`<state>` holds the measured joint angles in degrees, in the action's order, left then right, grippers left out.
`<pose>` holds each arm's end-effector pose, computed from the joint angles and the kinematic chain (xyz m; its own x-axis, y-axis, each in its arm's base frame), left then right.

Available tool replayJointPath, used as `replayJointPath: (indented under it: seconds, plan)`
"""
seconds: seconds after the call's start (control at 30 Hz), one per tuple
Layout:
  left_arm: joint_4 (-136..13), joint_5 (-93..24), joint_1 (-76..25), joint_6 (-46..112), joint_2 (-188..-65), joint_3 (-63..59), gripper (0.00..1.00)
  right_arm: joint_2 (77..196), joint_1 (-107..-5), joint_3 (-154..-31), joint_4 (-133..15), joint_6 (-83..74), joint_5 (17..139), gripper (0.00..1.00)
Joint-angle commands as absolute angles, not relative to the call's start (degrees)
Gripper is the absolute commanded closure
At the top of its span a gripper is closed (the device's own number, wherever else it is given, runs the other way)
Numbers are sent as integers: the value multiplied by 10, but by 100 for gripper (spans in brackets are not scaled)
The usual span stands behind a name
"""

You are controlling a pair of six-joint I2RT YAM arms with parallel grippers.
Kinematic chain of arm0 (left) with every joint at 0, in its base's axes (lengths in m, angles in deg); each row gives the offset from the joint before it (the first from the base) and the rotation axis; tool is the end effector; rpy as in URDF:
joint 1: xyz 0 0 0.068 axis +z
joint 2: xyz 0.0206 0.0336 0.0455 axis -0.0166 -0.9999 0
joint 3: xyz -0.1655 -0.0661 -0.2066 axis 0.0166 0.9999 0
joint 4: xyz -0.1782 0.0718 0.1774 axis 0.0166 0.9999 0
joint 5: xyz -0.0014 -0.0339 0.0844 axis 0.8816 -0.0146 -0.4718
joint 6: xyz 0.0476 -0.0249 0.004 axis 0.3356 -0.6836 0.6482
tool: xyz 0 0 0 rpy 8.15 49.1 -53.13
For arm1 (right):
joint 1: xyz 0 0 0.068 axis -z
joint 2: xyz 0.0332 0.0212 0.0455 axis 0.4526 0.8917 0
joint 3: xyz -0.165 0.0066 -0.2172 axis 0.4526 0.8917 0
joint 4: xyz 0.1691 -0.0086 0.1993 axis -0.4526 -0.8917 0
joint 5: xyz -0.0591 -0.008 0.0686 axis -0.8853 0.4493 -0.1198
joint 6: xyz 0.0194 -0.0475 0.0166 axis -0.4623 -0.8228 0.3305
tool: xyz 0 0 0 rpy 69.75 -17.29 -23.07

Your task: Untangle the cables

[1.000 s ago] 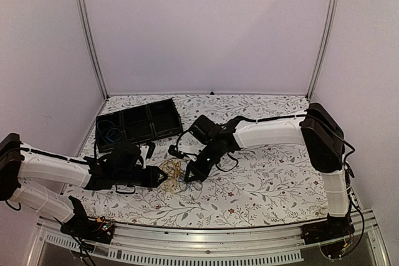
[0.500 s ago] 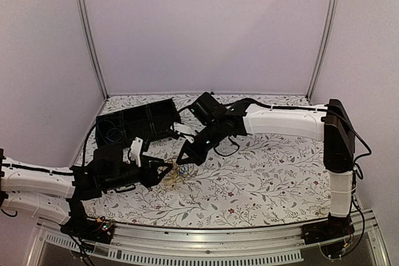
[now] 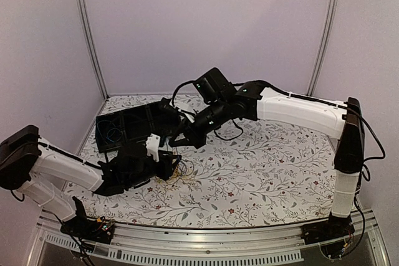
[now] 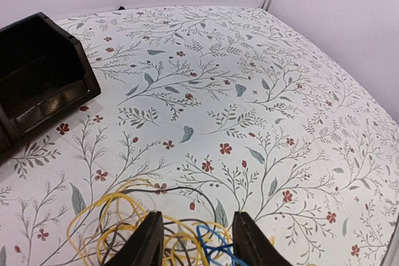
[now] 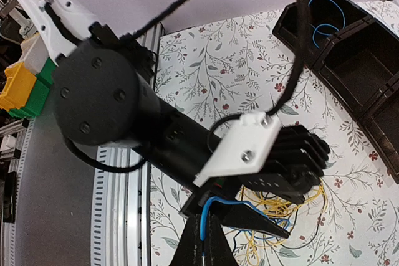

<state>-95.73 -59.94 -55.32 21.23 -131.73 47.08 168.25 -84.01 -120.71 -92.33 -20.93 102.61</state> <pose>0.1526 -0.2095 0.1611 -0.4398 -0.0267 -0.8977 0.5075 0.8173 -0.2730 0.2287 0.3885 0.3061 -0.2069 -0.5871 -0.7827 -0.9723 0.0344 0.2312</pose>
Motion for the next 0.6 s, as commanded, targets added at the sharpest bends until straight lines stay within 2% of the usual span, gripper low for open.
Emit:
replayJointPath:
  seconds: [0.0,0.1,0.33,0.57]
  plan:
    - [-991,-599,-535,194,-1435,395,65,1633,-819,-1253,-931,-212,1097,100]
    - [-914,-579,-521,187,-1498,317,72,1620,-786,-1306,-932,-219,1100,100]
    - [-867,-490,-450,134,-1549,290,88,1587,-665,-1462,-929,-204,1121,100]
    - [-855,-385,-396,94,-1600,279,96,1545,-616,-1516,-944,-240,1071,100]
